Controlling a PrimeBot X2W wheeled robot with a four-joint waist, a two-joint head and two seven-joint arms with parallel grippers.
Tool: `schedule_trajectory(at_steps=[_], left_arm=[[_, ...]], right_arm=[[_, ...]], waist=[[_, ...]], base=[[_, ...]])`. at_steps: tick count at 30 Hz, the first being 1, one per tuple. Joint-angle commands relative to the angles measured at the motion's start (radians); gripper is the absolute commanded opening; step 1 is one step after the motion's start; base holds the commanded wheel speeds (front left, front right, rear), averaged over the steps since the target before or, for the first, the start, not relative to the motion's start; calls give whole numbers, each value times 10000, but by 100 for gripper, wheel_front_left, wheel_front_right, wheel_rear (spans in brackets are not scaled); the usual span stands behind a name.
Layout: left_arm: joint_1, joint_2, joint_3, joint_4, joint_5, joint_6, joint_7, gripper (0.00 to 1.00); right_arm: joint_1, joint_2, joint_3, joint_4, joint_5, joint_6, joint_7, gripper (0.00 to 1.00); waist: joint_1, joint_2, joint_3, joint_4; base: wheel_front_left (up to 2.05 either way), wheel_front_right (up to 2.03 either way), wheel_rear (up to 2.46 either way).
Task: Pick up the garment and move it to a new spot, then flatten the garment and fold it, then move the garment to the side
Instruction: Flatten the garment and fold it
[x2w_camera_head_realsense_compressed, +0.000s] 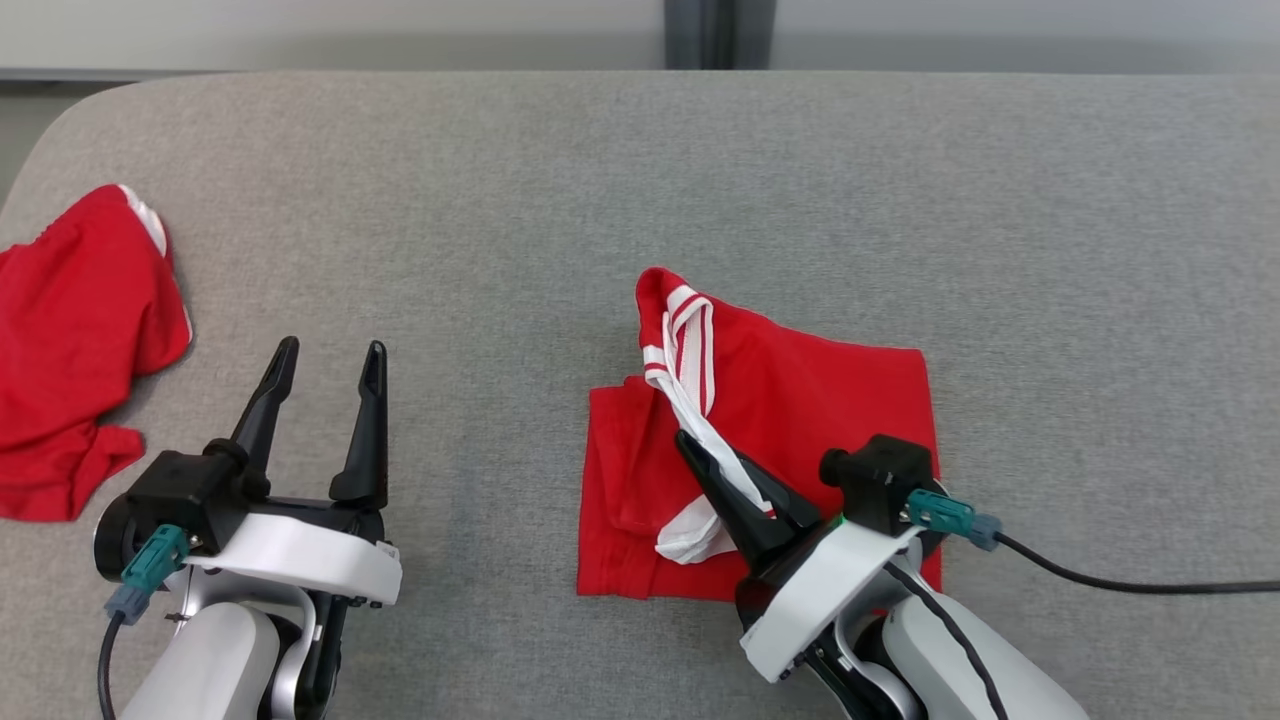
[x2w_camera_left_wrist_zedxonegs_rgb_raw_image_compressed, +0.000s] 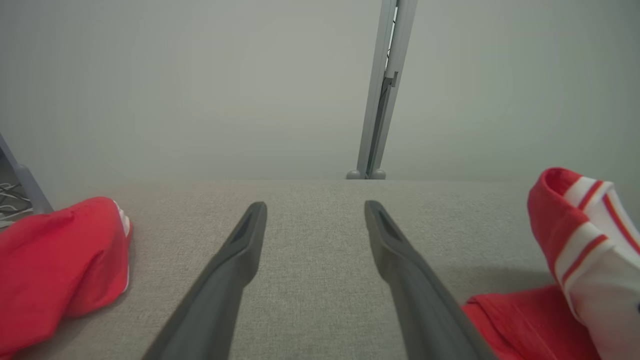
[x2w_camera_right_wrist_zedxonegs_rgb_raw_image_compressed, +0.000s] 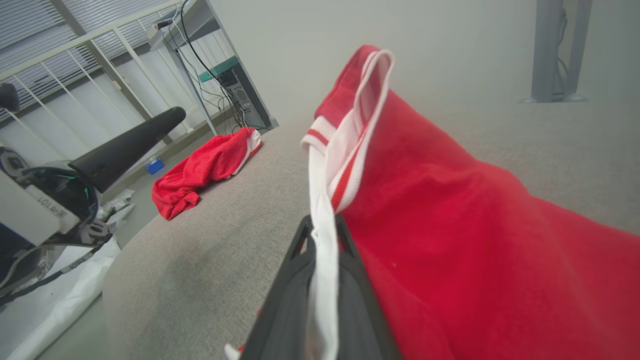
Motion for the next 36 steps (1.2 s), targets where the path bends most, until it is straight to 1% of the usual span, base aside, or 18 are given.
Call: schedule_trajectory(at_steps=[1, 2, 3, 4, 5, 7, 11, 13, 15, 18, 20, 24, 28, 32, 36], left_arm=[[-173, 19, 2, 84, 77, -48, -23, 100], [-217, -10, 1, 122, 80, -81, -32, 100], [-247, -46, -6, 158, 81, -108, -39, 100], [-279, -76, -15, 206, 97, -110, -46, 100], [-326, -109, -15, 258, 114, -121, -48, 100], [-399, -141, 6, 339, 142, -170, -63, 100], [-401, -200, 61, 454, 173, -231, -75, 100], [-393, -191, 119, 489, 181, -278, -83, 100], [-377, -184, 181, 505, 225, -282, -84, 100], [-334, -172, 286, 490, 266, -306, -91, 100], [-299, -162, 394, 429, 331, -302, -94, 100], [-157, -129, 655, 277, 413, -293, -94, 100], [-41, -99, 866, 56, 504, -242, -89, 100], [139, -58, 971, -119, 614, -197, -89, 100], [317, -45, 973, -256, 690, -108, -89, 100]], right_arm=[[-193, 2, 105, 263, 209, -3, -175, 0], [-318, 19, 225, 543, 280, -3, -344, 11], [-466, 29, 392, 779, 348, -3, -491, 42], [-579, 28, 532, 1014, 440, -3, -633, 87], [-646, 28, 763, 1122, 671, -3, -767, 100], [-830, 25, 1184, 1326, 999, -3, -962, 100], [-1088, 25, 1812, 1193, 1642, -3, -1258, 100], [-1207, 9, 1860, 938, 1687, -3, -1372, 100], [-1206, 7, 1547, 625, 1613, -3, -1454, 100], [-931, -145, 567, 18, 1241, -3, -1508, 100], [-700, -328, -368, -516, 841, -3, -1501, 100], [-65, -699, -2301, -1384, -337, -3, -1489, 100], [578, -1044, -4134, -1739, -1234, -3, -1479, 100], [1259, -1375, -5483, -1926, -1814, -3, -1100, 100], [1941, -1527, -6416, -2020, -2169, -3, -664, 100]], waist=[[0, 0, 106, 139], [0, 0, 128, 174], [0, 0, 155, 210], [0, 0, 189, 239], [0, 0, 214, 257], [0, 0, 254, 257], [0, 0, 298, 181], [0, 0, 314, 91], [0, 0, 303, -17], [0, 0, 254, -176], [0, 0, 219, -285], [0, 0, 133, -467], [0, 0, 38, -589], [0, 0, -85, -630], [0, 0, -249, -621]], base=[[0, 0, 0], [0, 0, 0], [0, 0, 0], [0, 0, 0], [0, 0, 0], [0, 0, 0], [0, 0, 0], [0, 0, 0], [0, 0, 0], [0, 0, 0], [0, 0, 0], [0, 0, 0], [0, 0, 0], [0, 0, 0], [0, 0, 0]])
